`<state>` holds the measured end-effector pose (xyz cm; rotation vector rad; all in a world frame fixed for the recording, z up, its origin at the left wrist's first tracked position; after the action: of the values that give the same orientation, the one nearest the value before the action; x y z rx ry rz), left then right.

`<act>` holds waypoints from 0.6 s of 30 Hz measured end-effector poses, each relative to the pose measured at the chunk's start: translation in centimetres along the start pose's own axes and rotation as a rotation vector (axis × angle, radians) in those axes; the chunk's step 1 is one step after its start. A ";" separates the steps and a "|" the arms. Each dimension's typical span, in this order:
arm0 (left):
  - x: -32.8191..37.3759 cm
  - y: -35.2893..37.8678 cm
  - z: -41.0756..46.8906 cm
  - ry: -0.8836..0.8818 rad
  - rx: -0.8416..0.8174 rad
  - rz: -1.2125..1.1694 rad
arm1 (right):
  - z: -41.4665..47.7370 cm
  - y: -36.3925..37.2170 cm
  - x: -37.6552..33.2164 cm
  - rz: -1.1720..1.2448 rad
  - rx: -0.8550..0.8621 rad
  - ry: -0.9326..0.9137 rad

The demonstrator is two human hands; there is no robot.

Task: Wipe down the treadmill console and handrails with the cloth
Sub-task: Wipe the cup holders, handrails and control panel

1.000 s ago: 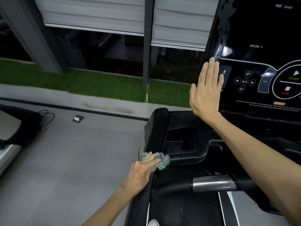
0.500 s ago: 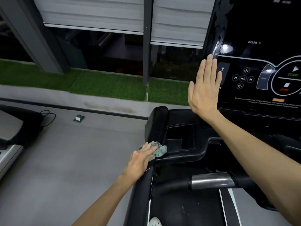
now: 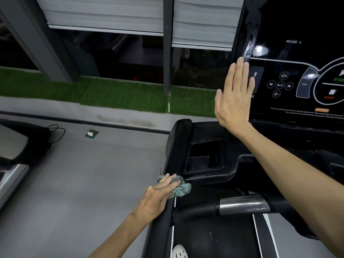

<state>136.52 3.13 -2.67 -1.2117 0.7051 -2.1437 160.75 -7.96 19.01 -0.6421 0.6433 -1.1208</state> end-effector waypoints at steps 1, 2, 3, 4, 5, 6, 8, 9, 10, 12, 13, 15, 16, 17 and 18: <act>0.2 -0.1 0.5 0.008 0.009 0.019 | 0.0 0.0 0.0 -0.002 0.003 0.000; 0.4 -0.1 0.9 0.010 0.010 0.038 | 0.0 -0.1 0.0 -0.003 0.004 -0.002; 0.4 -0.1 1.3 0.008 0.006 0.053 | 0.0 -0.1 0.0 -0.004 0.005 -0.005; 0.4 0.0 1.5 0.005 0.001 0.060 | 0.0 -0.1 0.0 -0.005 0.005 -0.006; 0.3 0.1 1.4 -0.001 -0.008 0.057 | 0.0 -0.1 -0.1 -0.003 0.004 -0.008; 0.3 0.2 1.3 -0.007 -0.017 0.046 | -0.1 -0.1 -0.1 -0.001 0.004 -0.009; 0.1 0.1 0.9 -0.012 -0.031 0.025 | -0.1 -0.2 -0.1 0.001 0.004 -0.009; -0.1 0.0 0.7 -0.015 -0.034 0.017 | -0.1 -0.2 -0.1 0.003 0.002 -0.009; -0.3 -0.1 0.4 -0.025 -0.035 0.006 | -0.1 -0.2 -0.1 0.007 0.000 -0.010; -0.9 -0.3 -0.1 -0.062 -0.040 -0.027 | 0.0 -0.2 -0.2 0.015 -0.003 -0.011; -1.1 -0.5 -0.4 -0.082 -0.043 -0.046 | 0.0 -0.2 -0.2 0.012 -0.004 -0.011; -1.2 -0.6 -0.8 -0.100 -0.050 -0.082 | 0.0 -0.1 -0.2 0.003 -0.007 -0.008; -1.2 -0.7 -0.9 -0.099 -0.055 -0.094 | 0.0 -0.1 -0.1 0.003 -0.008 -0.006; -1.2 -0.8 -1.0 -0.095 -0.062 -0.098 | -0.1 -0.1 -0.2 0.003 -0.010 -0.006; -1.2 -1.0 -1.0 -0.092 -0.069 -0.093 | -0.1 -0.1 -0.2 0.003 -0.010 -0.007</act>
<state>135.95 4.82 -3.18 -1.3952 0.7006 -2.1389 160.57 -7.83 19.07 -0.6533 0.6435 -1.1127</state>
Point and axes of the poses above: each hand's wrist, its own z-axis towards the middle knuckle, its own y-axis out of the palm, x = y × z, the point moved 8 cm from there along z, towards the middle knuckle, and after that the axes turned 15 degrees about y, right-handed, at the moved point
